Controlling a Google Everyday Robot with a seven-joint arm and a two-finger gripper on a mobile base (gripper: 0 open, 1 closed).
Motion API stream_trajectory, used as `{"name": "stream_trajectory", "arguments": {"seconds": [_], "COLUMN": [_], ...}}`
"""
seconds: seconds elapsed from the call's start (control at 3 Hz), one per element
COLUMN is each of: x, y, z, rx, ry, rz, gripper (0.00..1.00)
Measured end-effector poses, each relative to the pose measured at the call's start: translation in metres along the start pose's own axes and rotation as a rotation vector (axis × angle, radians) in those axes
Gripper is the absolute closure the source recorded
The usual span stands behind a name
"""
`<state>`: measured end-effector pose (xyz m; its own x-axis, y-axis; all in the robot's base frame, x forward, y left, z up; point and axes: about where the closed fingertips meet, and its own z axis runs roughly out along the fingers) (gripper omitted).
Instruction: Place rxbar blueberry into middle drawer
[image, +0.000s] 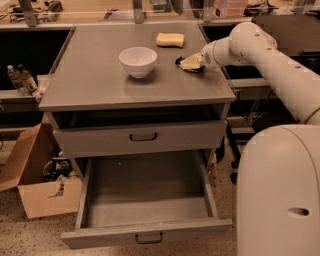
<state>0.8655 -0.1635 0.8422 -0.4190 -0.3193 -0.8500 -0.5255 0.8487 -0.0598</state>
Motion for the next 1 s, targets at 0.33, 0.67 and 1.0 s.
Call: {"name": "stream_trajectory", "arguments": {"seconds": [0.33, 0.67, 1.0], "x": [-0.023, -0.054, -0.058], "y": [0.004, 0.014, 0.028], "z": [-0.026, -0.062, -0.095], "rx": [0.011, -0.002, -0.079], "ry": [-0.090, -0.228, -0.334], "rz": [-0.029, -0.074, -0.111], "gripper": [1.00, 1.00, 1.00]}}
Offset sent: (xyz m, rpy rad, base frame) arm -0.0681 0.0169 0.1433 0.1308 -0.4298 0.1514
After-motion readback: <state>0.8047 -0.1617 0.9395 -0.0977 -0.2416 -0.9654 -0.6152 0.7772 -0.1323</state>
